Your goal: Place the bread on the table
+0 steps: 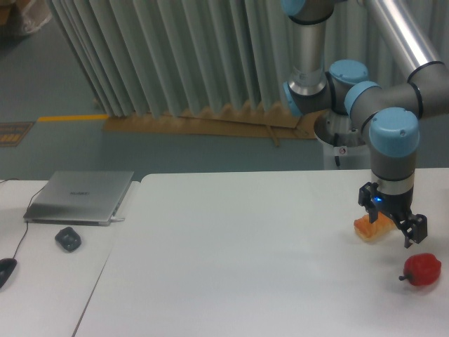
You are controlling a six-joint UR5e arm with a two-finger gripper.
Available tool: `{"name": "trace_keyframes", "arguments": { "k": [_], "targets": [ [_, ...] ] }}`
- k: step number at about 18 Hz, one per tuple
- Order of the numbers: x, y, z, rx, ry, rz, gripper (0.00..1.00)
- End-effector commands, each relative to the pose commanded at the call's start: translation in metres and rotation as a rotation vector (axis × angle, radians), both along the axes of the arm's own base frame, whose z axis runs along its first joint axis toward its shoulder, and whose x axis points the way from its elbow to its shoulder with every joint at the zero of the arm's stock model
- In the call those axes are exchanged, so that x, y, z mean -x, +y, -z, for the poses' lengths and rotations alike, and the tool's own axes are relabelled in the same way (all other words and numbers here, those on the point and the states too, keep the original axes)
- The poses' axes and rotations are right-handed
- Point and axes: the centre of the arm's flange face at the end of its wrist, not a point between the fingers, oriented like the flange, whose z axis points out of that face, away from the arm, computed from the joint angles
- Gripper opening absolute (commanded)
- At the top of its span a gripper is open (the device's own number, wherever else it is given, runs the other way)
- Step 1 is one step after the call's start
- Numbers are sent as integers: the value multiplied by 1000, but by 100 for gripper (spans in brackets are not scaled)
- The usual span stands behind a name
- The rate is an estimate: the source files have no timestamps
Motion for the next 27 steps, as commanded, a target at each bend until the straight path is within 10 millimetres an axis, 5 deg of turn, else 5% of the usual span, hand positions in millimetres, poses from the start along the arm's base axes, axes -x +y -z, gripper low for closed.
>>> {"name": "trace_keyframes", "arguments": {
  "k": [27],
  "targets": [
    [4, -13, -6, 22, 28, -28, 100]
  ]
}}
